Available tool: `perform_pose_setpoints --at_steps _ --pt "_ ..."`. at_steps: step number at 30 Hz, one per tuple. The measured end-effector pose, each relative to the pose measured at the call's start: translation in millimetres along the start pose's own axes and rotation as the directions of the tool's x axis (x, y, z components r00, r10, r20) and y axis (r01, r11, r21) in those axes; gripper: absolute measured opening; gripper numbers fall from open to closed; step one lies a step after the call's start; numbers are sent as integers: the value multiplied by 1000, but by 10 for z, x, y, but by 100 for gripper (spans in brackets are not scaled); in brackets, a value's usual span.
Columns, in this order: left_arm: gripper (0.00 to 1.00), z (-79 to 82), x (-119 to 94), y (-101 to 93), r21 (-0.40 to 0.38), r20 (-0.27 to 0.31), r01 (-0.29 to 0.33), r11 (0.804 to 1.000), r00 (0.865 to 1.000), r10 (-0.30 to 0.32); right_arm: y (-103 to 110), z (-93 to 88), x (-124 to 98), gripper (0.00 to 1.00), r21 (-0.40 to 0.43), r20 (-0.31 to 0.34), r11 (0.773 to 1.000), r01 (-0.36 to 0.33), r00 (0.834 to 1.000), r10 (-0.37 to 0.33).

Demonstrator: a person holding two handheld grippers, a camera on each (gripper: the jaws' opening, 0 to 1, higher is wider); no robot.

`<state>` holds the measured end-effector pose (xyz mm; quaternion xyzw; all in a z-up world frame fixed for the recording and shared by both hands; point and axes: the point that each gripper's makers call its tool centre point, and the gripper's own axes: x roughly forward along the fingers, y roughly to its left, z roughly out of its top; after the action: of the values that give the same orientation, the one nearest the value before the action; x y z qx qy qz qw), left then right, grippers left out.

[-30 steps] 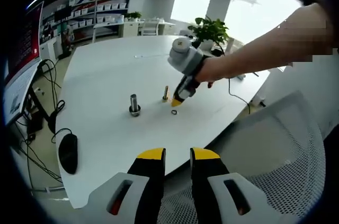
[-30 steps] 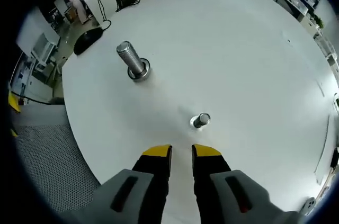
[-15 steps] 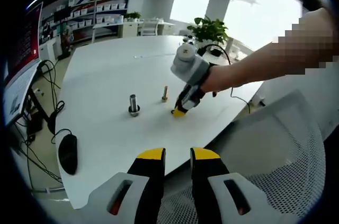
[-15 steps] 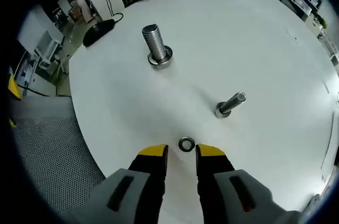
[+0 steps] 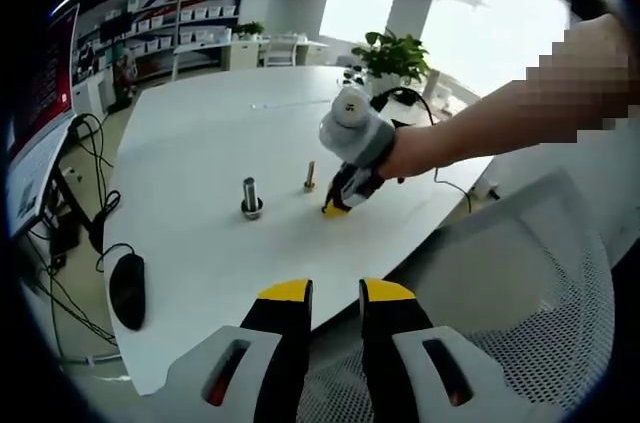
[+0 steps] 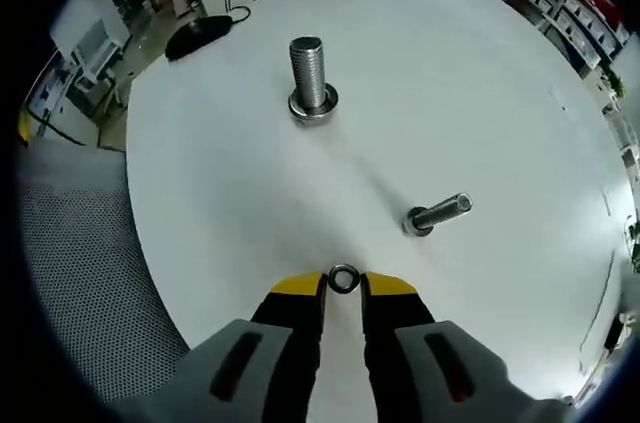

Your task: Place the washer onto the threaded stud by aligning its center hole with the stud, sliding it down to the base, and recovering from edge contact or off-axis alignment until the washer reaches the visible bottom stop.

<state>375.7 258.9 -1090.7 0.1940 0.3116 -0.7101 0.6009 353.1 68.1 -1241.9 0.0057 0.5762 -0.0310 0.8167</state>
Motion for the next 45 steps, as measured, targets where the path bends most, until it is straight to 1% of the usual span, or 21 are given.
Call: perform_pose_setpoints --at_steps 2,4,10,13,15,17,19,21,23,24,26,30,31,32,34,37,39,41,43,45 --pt "16 10 -8 -16 1 -2 0 1000 1000 0 22 4 0 16 7 -4 1000 2 1000 -2" --pt "16 6 -4 -15 2 -3 0 1000 1000 0 43 0 -4 16 3 -21 1000 5 1000 -5" --pt "16 -9 4 7 1 -4 -1 1000 1000 1 77 -12 -17 15 -43 -84 999 -6 996 2" --pt "16 -41 33 32 1 -4 -2 1000 1000 2 90 -18 -21 15 -42 -91 999 -11 996 7" --pt "16 -45 34 37 -1 -4 -4 1000 1000 4 104 -35 -47 14 -33 -79 999 -12 997 9" --pt "16 0 -9 1 -3 -2 -6 1000 1000 6 115 -43 -44 14 -27 -58 1000 -11 998 9" --pt "16 -1 -9 10 -5 -2 -8 1000 1000 8 127 -41 -51 14 -23 -39 1000 -8 999 7" --pt "16 -41 30 53 -6 -1 -9 1000 1000 9 131 -43 -54 14 -9 -31 1000 -12 999 11" --pt "16 -11 2 21 -5 -3 -9 1000 1000 9 142 -81 -102 14 -2 -29 1000 -16 999 16" --pt "16 -31 29 45 -4 -2 -9 1000 1000 9 133 -78 -119 14 2 -21 1000 -16 1000 16" --pt "16 -17 19 39 -6 1 -10 1000 1000 10 94 -48 -178 13 41 3 999 -17 1000 17" --pt "16 15 -4 17 -7 5 -10 1000 1000 10 -31 49 -308 13 79 44 997 -12 999 9" --pt "16 21 -8 12 -6 6 -10 1000 1000 10 -142 93 -269 13 81 55 997 -10 998 6" --pt "16 14 -1 23 -6 6 -11 1000 1000 11 -193 138 -315 13 82 71 997 -5 997 -1" --pt "16 -7 22 44 -7 7 -10 1000 1000 10 -202 214 -433 13 85 90 996 -7 996 -1" --pt "16 -19 30 59 -6 8 -10 1000 1000 10 -268 320 -533 13 76 119 997 6 993 -15" --pt "16 20 -7 24 -6 9 -10 1000 1000 10 -340 395 -547 13 68 129 998 11 991 -20" --pt "16 32 -19 7 -6 9 -9 1000 1000 9 -342 447 -596 13 59 137 998 13 990 -21" --pt "16 32 -19 7 -5 9 -8 1000 1000 8 -361 485 -592 13 44 144 999 17 989 -24" --pt "16 31 -12 12 -6 11 -9 1000 1000 9 -389 525 -630 13 12 153 999 40 987 -41"
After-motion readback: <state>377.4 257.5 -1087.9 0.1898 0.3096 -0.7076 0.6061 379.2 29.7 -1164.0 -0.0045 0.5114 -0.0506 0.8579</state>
